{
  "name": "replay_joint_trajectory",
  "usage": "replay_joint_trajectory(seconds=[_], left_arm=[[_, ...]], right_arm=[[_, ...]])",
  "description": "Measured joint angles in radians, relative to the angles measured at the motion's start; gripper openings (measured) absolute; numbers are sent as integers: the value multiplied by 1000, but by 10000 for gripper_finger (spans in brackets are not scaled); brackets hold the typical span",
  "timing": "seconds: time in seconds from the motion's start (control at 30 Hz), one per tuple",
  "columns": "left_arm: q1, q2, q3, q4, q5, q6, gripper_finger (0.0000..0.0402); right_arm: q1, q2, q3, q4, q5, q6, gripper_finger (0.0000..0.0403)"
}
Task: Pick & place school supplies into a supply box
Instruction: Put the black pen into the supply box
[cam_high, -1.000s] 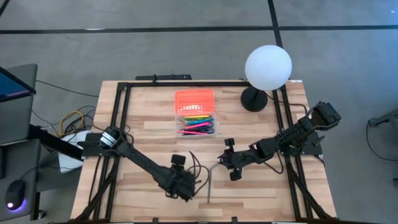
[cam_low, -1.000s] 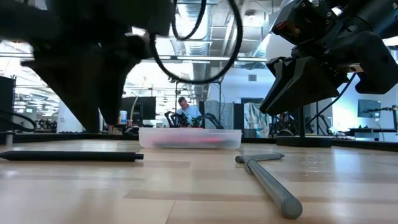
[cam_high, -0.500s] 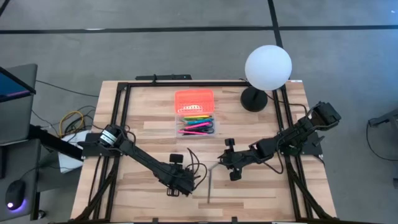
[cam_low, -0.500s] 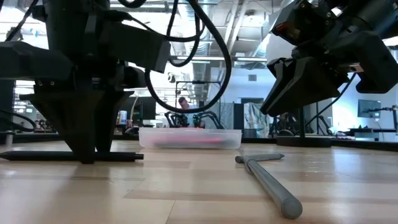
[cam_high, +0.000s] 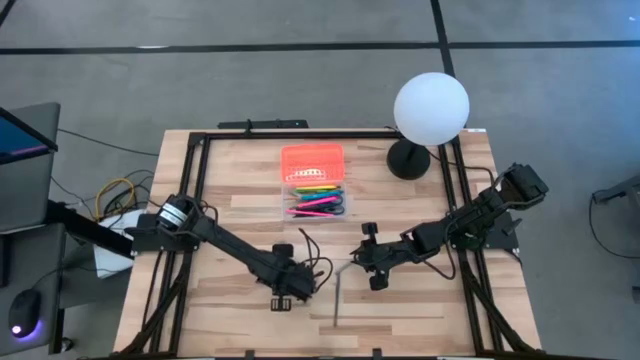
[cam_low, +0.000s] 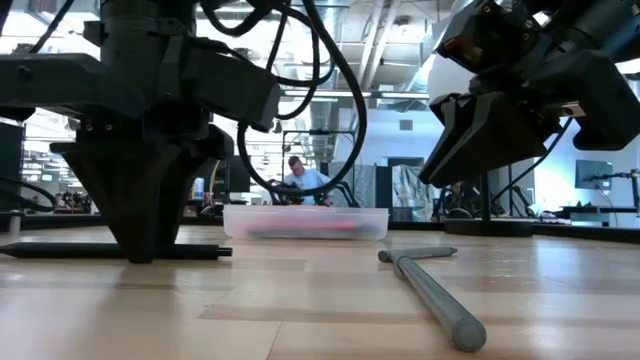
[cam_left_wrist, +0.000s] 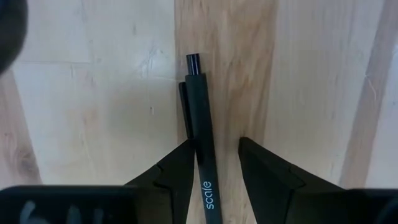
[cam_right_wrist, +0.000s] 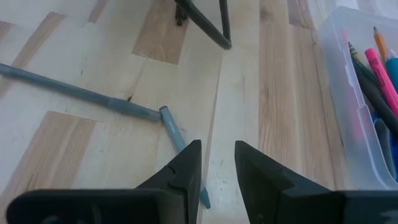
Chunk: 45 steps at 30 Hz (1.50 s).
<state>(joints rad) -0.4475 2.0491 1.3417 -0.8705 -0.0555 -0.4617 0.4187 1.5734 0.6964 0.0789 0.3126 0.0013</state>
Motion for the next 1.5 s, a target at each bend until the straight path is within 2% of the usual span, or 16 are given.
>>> replay_joint_trajectory(seconds=[0.27,0.63,1.0,1.3,1.5], left_arm=[[13,0,-2,41,30,59,125],[12,0,-3,61,44,85,76],[11,0,-3,63,44,87,53],[9,0,-3,57,9,146,26],[9,3,7,38,-12,188,25]], right_arm=[[0,0,0,-27,1,19,90],[0,0,-13,-27,3,26,90],[0,0,-13,-27,3,26,90],[0,0,-14,-26,3,26,90],[0,0,-14,-26,3,26,90]])
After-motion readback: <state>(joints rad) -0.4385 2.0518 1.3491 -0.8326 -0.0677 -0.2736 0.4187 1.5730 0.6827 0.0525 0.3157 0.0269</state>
